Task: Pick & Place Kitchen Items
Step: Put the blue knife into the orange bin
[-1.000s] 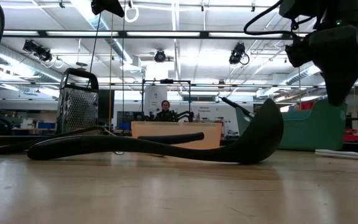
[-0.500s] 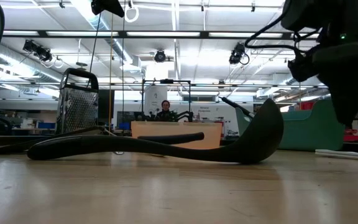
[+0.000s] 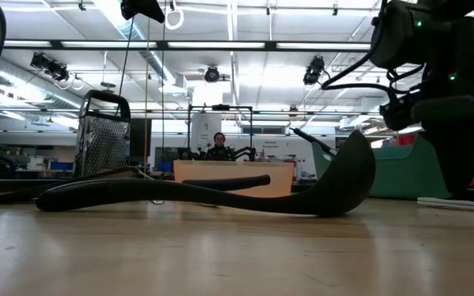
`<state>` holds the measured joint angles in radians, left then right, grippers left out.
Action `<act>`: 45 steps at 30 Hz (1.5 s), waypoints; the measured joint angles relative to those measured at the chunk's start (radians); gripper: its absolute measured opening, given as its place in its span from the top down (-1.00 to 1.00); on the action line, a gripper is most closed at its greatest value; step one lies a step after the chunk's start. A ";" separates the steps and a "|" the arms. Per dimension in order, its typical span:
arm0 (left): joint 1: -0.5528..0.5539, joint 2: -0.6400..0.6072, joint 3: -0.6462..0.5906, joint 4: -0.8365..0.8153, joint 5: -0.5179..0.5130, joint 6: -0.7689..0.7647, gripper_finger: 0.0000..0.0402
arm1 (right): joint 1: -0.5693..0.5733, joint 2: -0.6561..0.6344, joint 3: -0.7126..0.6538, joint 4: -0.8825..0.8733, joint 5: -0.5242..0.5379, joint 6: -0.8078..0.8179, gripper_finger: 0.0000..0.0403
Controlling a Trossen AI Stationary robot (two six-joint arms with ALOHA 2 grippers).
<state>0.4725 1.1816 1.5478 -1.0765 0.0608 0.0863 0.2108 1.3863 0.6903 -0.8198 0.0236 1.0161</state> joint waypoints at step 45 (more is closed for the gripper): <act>0.000 0.000 0.000 0.570 0.000 0.000 0.89 | 0.001 0.106 0.001 0.086 0.004 -0.007 0.37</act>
<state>0.4726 1.1816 1.5478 -0.5064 0.0611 0.0863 0.2115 1.4921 0.6910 -0.7338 0.0280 1.0088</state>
